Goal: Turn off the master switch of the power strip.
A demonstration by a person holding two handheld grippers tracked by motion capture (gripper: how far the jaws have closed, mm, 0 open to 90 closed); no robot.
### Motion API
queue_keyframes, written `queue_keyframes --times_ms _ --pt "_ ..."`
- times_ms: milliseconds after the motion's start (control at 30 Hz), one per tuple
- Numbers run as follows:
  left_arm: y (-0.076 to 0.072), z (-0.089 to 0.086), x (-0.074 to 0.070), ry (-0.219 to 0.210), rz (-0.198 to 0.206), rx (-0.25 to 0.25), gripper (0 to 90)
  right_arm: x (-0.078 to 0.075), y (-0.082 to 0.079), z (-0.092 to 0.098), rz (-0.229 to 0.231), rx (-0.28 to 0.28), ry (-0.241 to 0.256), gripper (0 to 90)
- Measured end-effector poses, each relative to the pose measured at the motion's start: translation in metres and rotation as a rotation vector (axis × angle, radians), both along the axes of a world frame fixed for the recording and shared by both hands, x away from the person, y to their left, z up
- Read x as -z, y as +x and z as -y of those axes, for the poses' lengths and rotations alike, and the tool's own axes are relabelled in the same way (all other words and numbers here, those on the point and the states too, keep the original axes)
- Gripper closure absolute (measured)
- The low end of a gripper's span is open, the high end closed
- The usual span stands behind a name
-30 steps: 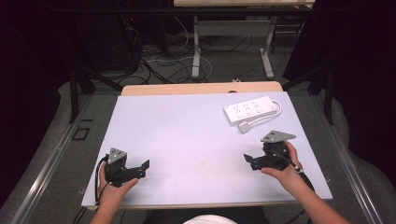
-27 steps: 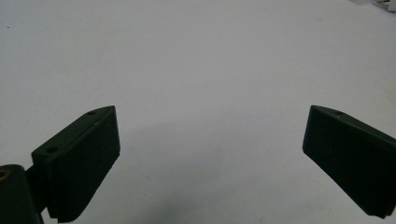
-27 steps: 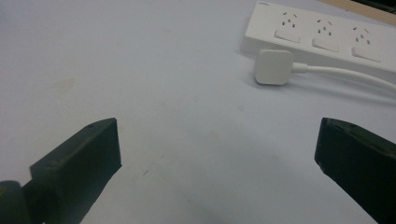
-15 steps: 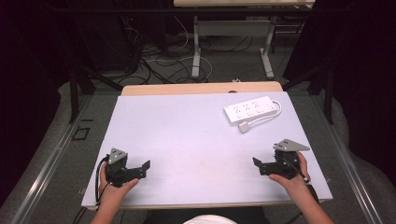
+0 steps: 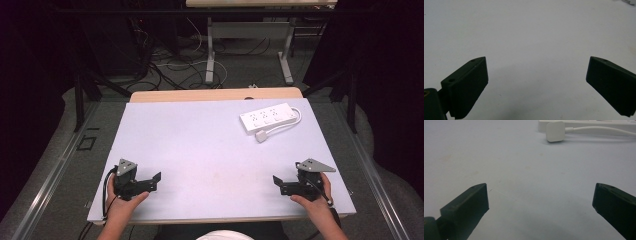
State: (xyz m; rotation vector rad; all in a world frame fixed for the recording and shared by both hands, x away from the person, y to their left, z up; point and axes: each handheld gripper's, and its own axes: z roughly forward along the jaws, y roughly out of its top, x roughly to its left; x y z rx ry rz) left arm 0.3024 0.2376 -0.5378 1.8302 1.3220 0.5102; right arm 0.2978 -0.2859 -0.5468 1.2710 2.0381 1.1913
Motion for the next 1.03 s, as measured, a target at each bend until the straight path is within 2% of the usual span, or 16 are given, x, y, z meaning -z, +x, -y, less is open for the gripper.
queue_keyframes --times_ms 200,400,500,533,567,633,667,1033 --pt "0.0 0.0 0.0 0.0 0.0 0.004 4.0 0.007 -0.003 0.0 0.014 -0.005 -0.022 0.0" --pt "-0.001 -0.001 -0.001 0.001 0.001 0.005 4.0 0.016 -0.006 -0.005 -0.014 -0.021 -0.026 0.0" --pt "-0.001 -0.001 0.0 0.001 0.001 0.006 4.0 0.016 -0.007 -0.004 -0.005 -0.023 -0.031 0.0" --pt "-0.001 -0.001 0.0 0.0 0.001 0.006 4.0 0.016 -0.007 -0.004 0.0 -0.017 -0.025 0.0" --pt "-0.001 0.0 0.0 0.0 0.001 0.006 4.0 0.015 -0.008 -0.004 -0.017 -0.017 -0.015 0.0" --pt "-0.001 0.0 0.0 0.0 0.002 0.008 4.0 0.016 -0.006 -0.002 -0.002 -0.01 -0.018 0.0" --pt "-0.001 0.0 0.0 0.001 0.001 0.008 4.0 0.015 -0.007 -0.001 -0.017 -0.009 -0.004 0.0" --pt "-0.001 -0.001 0.0 0.002 -0.004 0.007 4.1 0.013 -0.005 0.015 -0.021 0.041 0.035 0.0"
